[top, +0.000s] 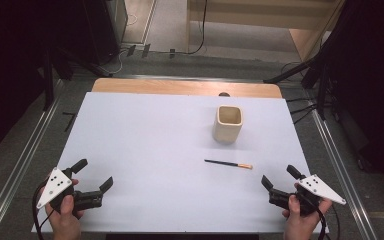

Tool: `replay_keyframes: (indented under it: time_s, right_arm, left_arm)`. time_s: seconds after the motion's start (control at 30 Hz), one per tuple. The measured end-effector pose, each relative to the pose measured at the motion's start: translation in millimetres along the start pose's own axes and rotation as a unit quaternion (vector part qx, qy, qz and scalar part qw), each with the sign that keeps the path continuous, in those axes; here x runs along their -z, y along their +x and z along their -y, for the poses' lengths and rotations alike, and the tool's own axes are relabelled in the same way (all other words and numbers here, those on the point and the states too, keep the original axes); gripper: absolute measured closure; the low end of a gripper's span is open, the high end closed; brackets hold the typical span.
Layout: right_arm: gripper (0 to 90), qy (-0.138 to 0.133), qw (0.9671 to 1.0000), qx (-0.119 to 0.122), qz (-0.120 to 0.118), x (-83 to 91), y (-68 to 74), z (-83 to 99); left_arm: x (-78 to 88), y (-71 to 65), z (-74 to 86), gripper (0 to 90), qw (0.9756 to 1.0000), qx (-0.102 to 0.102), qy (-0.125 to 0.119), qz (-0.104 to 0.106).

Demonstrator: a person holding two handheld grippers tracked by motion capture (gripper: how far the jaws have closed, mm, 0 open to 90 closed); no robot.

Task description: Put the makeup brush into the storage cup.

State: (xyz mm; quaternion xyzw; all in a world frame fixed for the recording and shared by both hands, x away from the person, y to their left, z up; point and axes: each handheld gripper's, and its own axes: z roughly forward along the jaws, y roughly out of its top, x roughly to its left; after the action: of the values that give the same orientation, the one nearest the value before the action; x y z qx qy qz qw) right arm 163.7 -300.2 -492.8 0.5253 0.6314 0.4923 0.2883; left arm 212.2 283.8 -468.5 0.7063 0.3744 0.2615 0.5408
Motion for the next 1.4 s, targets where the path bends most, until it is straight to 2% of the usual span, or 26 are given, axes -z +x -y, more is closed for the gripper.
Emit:
replay_keyframes:
  time_s: [0.27, 0.37, 0.47, 0.6, 0.63, 0.73, 0.8, 0.87, 0.9, 0.93, 1.0, 1.07, 1.13, 1.23, 1.4]
  right_arm:
    - [4.3, 0.005, 0.9998, 0.019, 0.004, -1.5, 5.8, -2.9]
    - [6.1, 0.006, 0.9998, 0.02, -0.003, -1.8, 6.9, -6.1]
    - [7.1, 0.016, 0.9991, 0.038, -0.011, -5.5, 9.8, -12.7]
    - [8.2, 0.027, 0.9984, 0.043, -0.024, -8.3, 10.9, -19.6]
    - [10.7, 0.031, 0.9977, 0.052, -0.032, -10.6, 11.4, -23.7]
    - [12.0, 0.039, 0.9969, 0.057, -0.036, -13.3, 12.3, -27.3]
    - [13.8, 0.051, 0.9953, 0.065, -0.05, -18.3, 13.7, -33.7]
    - [13.9, 0.062, 0.9925, 0.073, -0.075, -23.1, 15.2, -38.8]
    - [13.9, 0.062, 0.9925, 0.073, -0.075, -23.1, 15.2, -38.8]
    - [15.9, 0.076, 0.99, 0.083, -0.085, -28.8, 17.9, -44.2]
    - [18.5, 0.087, 0.9869, 0.09, -0.102, -35.4, 19.8, -49.5]
    - [18.6, 0.098, 0.9847, 0.097, -0.107, -41.5, 22.1, -54.9]
    - [18.9, 0.102, 0.9839, 0.099, -0.108, -44.5, 23.0, -57.6]
    - [21.7, 0.12, 0.9811, 0.095, -0.119, -56.2, 24.5, -66.8]
    - [27.5, 0.133, 0.9784, 0.093, -0.127, -66.2, 25.3, -73.7]
  left_arm:
    - [-1.7, -2.3, 0.5, 0.0, 1.0, -0.001, 0.003, 0.0]
    - [-1.2, -2.7, 0.8, 0.0, 1.0, 0.001, 0.002, 0.002]
    - [-1.3, -1.5, 1.4, 0.0, 1.0, 0.007, 0.002, 0.004]
    - [-2.7, -0.4, 2.1, 0.0, 0.9999, 0.011, 0.003, 0.002]
    - [-3.6, -0.4, 2.2, 0.0, 0.9999, 0.013, 0.004, 0.003]
    - [-3.8, -1.4, 2.0, 0.0, 0.9999, 0.012, 0.004, 0.005]
    - [-2.7, -2.0, 1.9, 0.0, 0.9999, 0.012, 0.005, 0.005]
    - [-2.8, -1.1, 2.2, 0.0, 0.9999, 0.015, 0.005, 0.004]
    - [-2.8, -1.1, 2.2, 0.0, 0.9999, 0.015, 0.005, 0.004]
    - [-3.4, 0.1, 2.8, 0.0, 0.9998, 0.018, 0.006, 0.003]
    - [-3.6, 0.5, 3.0, 0.0, 0.9998, 0.02, 0.006, 0.003]
    - [-3.3, 0.9, 3.0, 0.0, 0.9998, 0.019, 0.005, 0.003]
    - [-2.7, 0.9, 2.9, 0.0, 0.9998, 0.019, 0.004, 0.004]
    - [-2.8, 0.3, 3.1, 0.0, 0.9998, 0.02, 0.004, 0.004]
    - [-3.6, -0.6, 3.3, 0.0, 0.9998, 0.021, 0.006, 0.004]
